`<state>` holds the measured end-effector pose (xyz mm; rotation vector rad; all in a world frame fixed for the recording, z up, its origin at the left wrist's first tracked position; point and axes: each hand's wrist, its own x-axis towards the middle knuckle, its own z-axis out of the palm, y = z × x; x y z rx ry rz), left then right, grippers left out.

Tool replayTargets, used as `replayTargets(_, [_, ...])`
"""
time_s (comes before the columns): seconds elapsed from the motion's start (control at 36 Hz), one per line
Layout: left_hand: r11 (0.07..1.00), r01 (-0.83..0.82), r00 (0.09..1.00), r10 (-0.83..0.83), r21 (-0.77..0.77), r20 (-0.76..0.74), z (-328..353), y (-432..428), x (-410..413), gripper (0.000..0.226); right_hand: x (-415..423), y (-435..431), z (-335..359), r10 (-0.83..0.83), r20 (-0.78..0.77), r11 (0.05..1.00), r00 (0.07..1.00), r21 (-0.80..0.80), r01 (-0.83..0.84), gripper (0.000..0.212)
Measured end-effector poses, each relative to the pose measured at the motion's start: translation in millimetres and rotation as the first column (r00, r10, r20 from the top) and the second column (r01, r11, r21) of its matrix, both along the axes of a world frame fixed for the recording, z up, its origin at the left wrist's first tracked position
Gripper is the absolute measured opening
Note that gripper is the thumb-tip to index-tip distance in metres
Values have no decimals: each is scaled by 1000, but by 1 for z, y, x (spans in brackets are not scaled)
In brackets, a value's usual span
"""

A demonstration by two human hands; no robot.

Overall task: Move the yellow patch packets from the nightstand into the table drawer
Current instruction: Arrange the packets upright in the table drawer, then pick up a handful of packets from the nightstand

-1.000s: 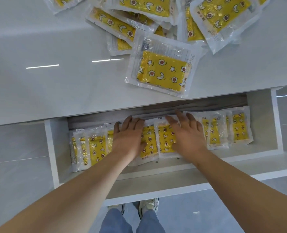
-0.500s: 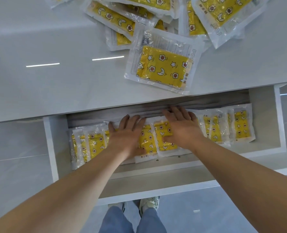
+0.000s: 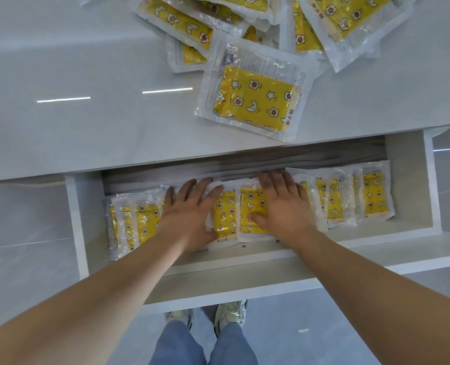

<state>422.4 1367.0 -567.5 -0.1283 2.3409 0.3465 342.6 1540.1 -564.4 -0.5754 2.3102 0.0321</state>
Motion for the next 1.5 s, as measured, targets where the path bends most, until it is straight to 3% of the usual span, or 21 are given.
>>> replayTargets(0.17, [998,-46,993,49,32,-104,10,3,9,67,10,2,11,-64,-21,997,998,-31,64,71])
replayTargets(0.42, [959,-176,908,245,223,-340,57,3,26,39,25,3,68,-228,18,967,973,-112,229,62])
replayTargets(0.58, [945,-216,868,301,245,-394,125,2,26,39,40,1,135,-334,67,922,940,-186,340,51])
replayTargets(0.69, [920,-303,864,375,247,-337,189,-1,24,46,50,-7,192,-366,67,894,928,-250,371,39])
replayTargets(0.86, [888,-366,816,450,278,-364,286,-22,22,49,56,-39,286,-450,104,789,887,-419,449,39])
replayTargets(1.0, [794,-447,673,602,412,-430,358,-51,28,31,60,-82,359,-475,133,677,870,-576,458,37])
replayTargets(1.19, [697,-508,516,717,506,-469,417,-132,60,29,78,-170,421,-420,130,630,898,-671,392,36])
replayTargets(1.36, [733,-532,514,677,424,-527,435,-242,91,34,102,-280,437,-406,116,614,906,-701,364,36])
replayTargets(1.5, [791,-526,597,605,313,-526,448,-342,124,37,138,-384,445,-415,137,620,900,-681,389,38])
